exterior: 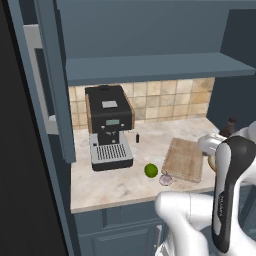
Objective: Open the cabinet. Place the bowl and condiment on the counter. Then place the lime and garlic on the cutting board.
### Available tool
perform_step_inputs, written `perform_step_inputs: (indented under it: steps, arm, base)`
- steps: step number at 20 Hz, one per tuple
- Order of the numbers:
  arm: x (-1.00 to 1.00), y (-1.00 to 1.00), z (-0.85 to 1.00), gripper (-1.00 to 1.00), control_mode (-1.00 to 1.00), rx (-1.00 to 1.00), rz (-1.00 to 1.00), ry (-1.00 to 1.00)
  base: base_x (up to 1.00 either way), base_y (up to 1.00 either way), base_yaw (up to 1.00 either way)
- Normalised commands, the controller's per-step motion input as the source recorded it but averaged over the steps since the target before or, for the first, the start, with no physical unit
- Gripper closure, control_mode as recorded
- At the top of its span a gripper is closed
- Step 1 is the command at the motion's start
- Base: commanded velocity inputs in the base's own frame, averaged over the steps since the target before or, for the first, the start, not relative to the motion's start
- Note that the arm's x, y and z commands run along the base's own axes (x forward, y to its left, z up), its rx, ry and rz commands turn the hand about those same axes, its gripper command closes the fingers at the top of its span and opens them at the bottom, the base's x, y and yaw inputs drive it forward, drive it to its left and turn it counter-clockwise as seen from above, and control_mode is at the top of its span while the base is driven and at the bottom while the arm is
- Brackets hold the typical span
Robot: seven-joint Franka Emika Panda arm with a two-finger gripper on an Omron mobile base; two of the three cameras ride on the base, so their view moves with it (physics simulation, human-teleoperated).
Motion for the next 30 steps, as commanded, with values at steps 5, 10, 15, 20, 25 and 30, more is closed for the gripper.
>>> perform_step_inputs:
  steps: [5, 10, 15, 20, 25, 30]
  arm:
    - [-0.35, 0.37, -0.02, -1.00, -1.00, -0.11, 0.32, -0.17]
    - [-0.15, 0.52, -0.03, -1.00, -1.00, -0.25, 0.24, -0.20]
    - [-0.01, 0.53, -0.05, -1.00, -1.00, -0.17, 0.09, -0.05]
    - [0.00, 0.22, -0.16, -1.00, -1.00, -0.05, 0.07, 0.00]
    - [0.01, 0.09, -0.21, -1.00, -1.00, -0.02, 0.07, 0.01]
    - [0.03, 0.00, -0.33, -1.00, -1.00, -0.08, 0.12, 0.00]
  base:
    - [0.00, 0.00, 0.00]
    - [0.00, 0.00, 0.00]
    - [0.00, 0.00, 0.00]
    - [0.00, 0.00, 0.00]
    - [0.00, 0.00, 0.00]
    - [0.00, 0.00, 0.00]
